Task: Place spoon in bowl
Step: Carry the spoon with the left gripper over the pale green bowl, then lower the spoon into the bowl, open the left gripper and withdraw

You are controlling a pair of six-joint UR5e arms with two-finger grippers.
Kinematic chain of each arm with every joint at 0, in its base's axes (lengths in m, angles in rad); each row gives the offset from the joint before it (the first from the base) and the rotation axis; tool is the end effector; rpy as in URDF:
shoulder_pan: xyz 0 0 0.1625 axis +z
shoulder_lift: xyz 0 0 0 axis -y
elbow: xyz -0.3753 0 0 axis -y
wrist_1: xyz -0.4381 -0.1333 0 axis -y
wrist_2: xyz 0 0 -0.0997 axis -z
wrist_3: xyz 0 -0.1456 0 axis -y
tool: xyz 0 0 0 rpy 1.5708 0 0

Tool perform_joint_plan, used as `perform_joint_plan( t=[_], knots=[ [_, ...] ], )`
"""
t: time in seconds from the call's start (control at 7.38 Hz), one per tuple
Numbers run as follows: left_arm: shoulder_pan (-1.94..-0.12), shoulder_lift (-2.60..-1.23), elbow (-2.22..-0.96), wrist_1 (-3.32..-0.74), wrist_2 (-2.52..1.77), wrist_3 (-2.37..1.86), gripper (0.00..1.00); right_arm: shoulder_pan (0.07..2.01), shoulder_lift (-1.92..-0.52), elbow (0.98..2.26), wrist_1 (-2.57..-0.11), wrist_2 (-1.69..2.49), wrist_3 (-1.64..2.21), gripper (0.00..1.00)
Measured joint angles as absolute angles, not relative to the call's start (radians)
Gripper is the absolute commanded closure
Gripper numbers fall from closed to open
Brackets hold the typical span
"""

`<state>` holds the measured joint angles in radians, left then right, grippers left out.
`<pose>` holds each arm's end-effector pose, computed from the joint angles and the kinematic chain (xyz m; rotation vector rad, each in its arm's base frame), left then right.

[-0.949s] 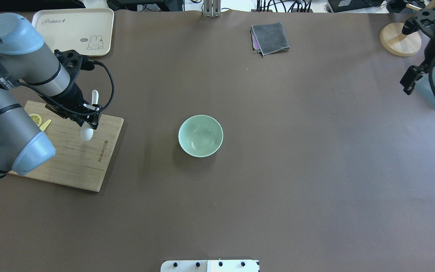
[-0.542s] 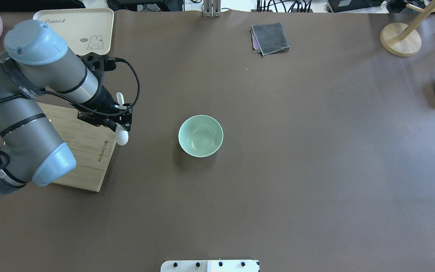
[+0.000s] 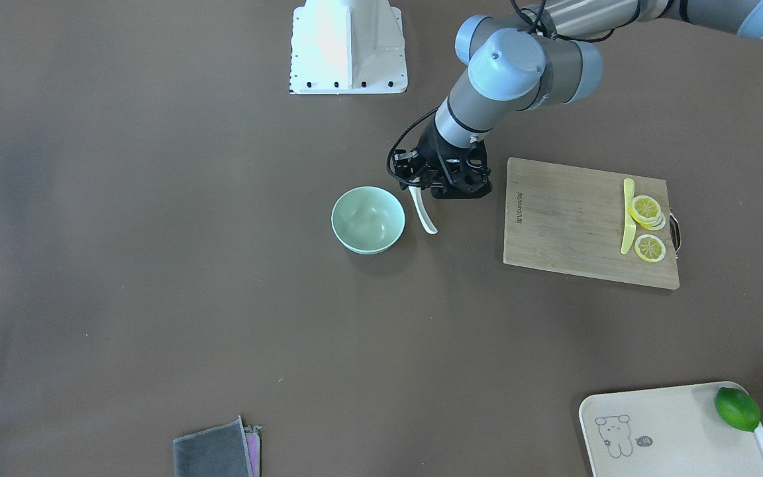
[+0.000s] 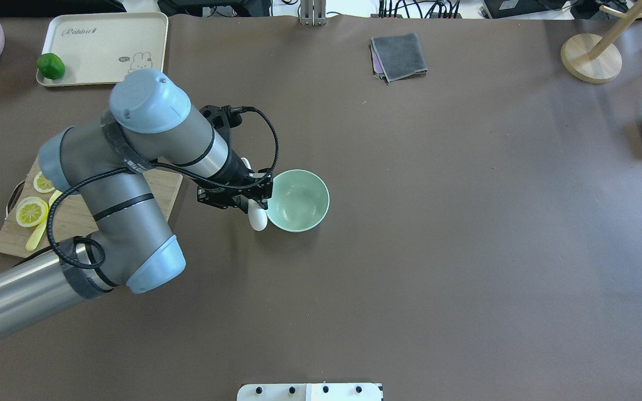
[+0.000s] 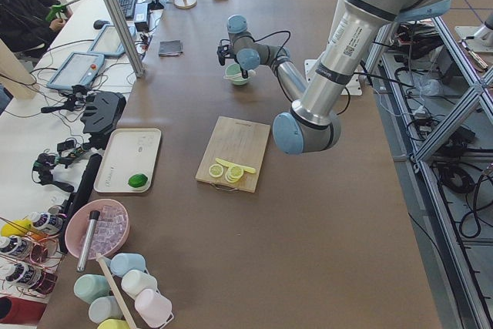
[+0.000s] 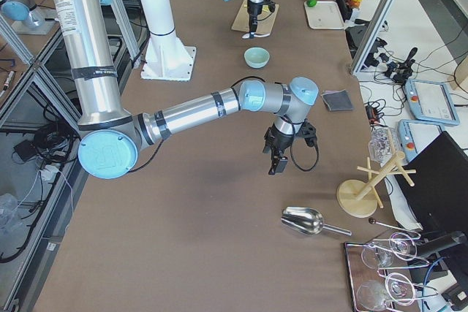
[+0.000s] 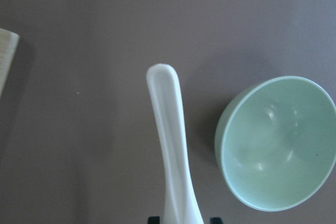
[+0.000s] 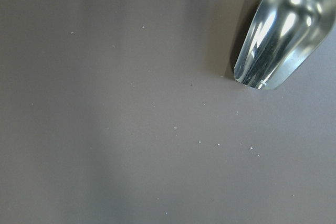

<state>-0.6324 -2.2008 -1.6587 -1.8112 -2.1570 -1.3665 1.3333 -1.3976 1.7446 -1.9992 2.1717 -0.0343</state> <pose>0.5396 -0.4608 0.1657 -0.1154 1.0657 -0.1056 -0.0837 -0.5624 0.5110 -0.1398 -0.5909 -0.2390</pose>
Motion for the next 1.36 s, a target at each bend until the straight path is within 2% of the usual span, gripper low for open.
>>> perform_joint_plan(
  t=[0.41, 0.95, 1.08, 1.22, 1.36],
  knots=[
    [-0.625, -2.257, -1.556, -1.889, -2.144, -1.389, 1.0, 1.338, -1.398, 1.746, -1.996, 2.178, -0.034, 0.0],
    [-0.624, -2.309, -1.498, -1.914, -2.126, -1.391, 1.0, 1.34, -1.397, 1.746, -1.994, 2.18, -0.035, 0.0],
    [-0.624, -2.325, -1.474, -1.925, -2.119, -1.392, 0.8, 1.343, -1.398, 1.744, -1.994, 2.18, -0.037, 0.0],
    [-0.624, -2.333, -1.457, -1.943, -2.115, -1.392, 0.03, 1.352, -1.398, 1.743, -1.995, 2.182, -0.04, 0.0],
    [-0.624, -2.335, -1.445, -1.951, -2.112, -1.392, 0.02, 1.359, -1.4, 1.743, -1.996, 2.189, -0.042, 0.0]
  ],
)
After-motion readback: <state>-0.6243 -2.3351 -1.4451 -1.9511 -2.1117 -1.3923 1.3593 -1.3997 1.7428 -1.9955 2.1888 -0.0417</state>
